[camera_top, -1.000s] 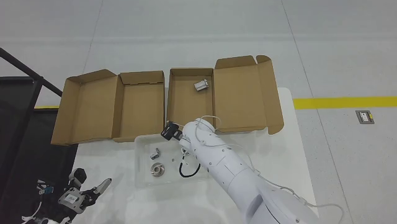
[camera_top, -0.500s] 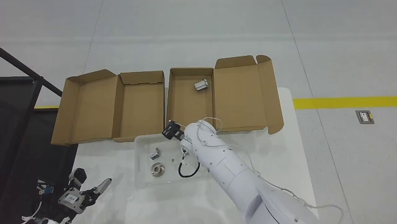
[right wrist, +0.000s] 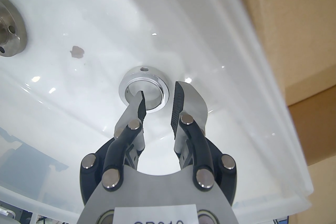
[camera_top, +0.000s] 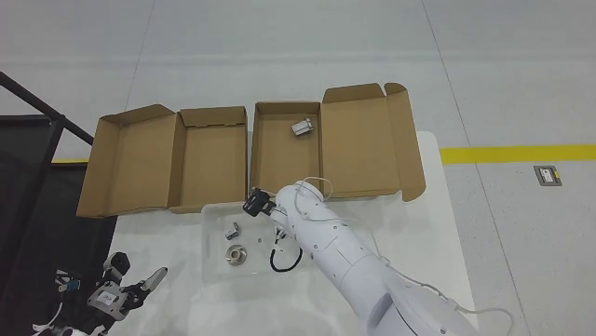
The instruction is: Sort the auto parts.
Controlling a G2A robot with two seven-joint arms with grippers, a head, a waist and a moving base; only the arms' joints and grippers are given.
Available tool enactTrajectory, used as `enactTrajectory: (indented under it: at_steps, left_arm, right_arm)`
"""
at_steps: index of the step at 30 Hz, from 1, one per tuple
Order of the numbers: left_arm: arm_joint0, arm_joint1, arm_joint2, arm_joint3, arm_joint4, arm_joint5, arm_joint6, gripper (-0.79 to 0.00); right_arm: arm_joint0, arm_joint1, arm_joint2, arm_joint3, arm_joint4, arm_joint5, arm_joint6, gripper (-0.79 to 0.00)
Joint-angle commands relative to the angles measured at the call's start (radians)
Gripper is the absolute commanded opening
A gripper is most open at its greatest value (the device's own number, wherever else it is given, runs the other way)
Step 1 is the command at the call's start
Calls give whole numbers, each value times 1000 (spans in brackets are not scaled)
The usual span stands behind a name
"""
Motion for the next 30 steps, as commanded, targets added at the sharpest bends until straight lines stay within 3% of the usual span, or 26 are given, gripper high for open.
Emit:
enactTrajectory:
  at_steps: [1,3,6,8,9,10,21,30]
  left_arm:
    - [0,0,0,0,0,0,0,0]
    - [0,0,0,0,0,0,0,0]
    - [0,0,0,0,0,0,0,0]
    - [0,0,0,0,0,0,0,0]
    - [0,0,0,0,0,0,0,0]
    - [0,0,0,0,0,0,0,0]
    - [0,0,0,0,0,0,0,0]
    - [0,0,0,0,0,0,0,0]
  right_arm:
    - [0,0,1,3,1,-2,3,-536]
    - [1,0,6,9,7,-1,12,-622]
    - [5,1,13,16,20,-11,18,-597]
    - [6,2,15,18,20,-16,20,-625]
    - [5,3,16,18,21,-17,20,-733]
    - [6,3,16,17,21,-17,21,-785]
    - [9,6,10,-28,-4,-114,-56,-785]
    - [3,-3,-19,-148,-73,-146,-115,-785]
